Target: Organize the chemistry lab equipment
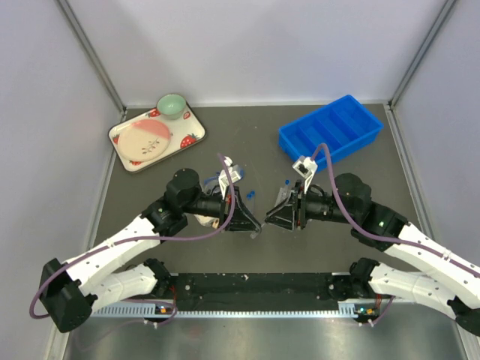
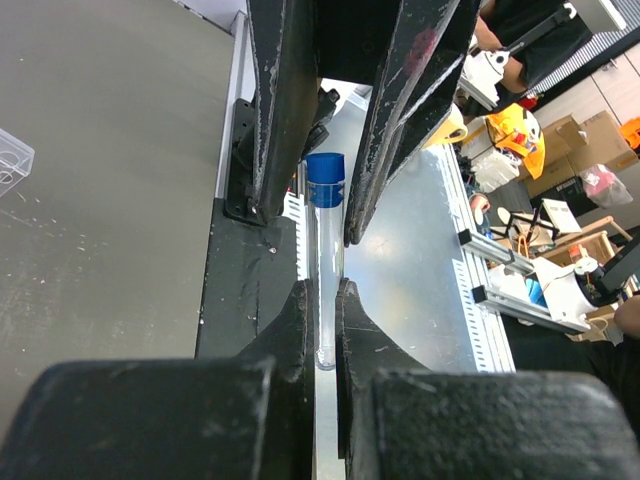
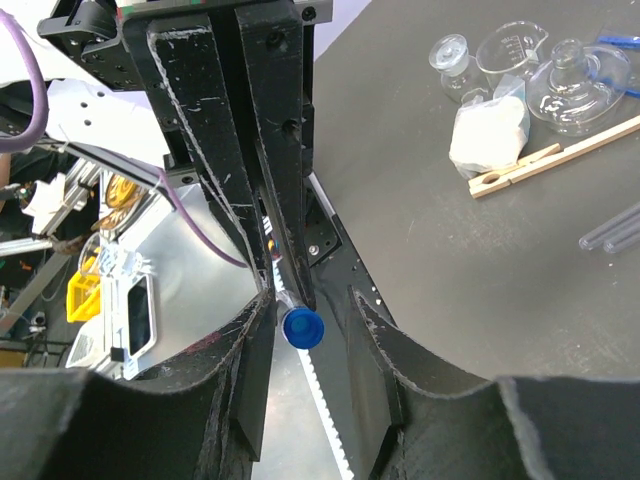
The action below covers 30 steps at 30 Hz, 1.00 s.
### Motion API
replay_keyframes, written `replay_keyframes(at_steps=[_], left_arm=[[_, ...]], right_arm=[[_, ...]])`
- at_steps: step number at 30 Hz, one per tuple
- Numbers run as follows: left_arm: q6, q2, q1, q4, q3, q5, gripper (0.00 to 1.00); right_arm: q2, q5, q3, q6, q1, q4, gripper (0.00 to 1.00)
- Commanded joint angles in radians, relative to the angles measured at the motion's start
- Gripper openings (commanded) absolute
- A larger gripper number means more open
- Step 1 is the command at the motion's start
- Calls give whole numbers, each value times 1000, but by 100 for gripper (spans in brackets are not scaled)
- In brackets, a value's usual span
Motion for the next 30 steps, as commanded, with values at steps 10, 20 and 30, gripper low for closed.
replay_keyframes(at_steps=[10, 20, 30], left_arm=[[-7, -24, 1, 81, -29, 14, 0], [-7, -12, 2, 81, -15, 12, 0], [-7, -4, 2, 86, -7, 11, 0]], right_arm=[[-28, -9, 45, -3, 13, 52, 20], [-51, -19, 19, 10, 17, 66, 32], [-40, -30, 10, 15, 26, 89, 28]])
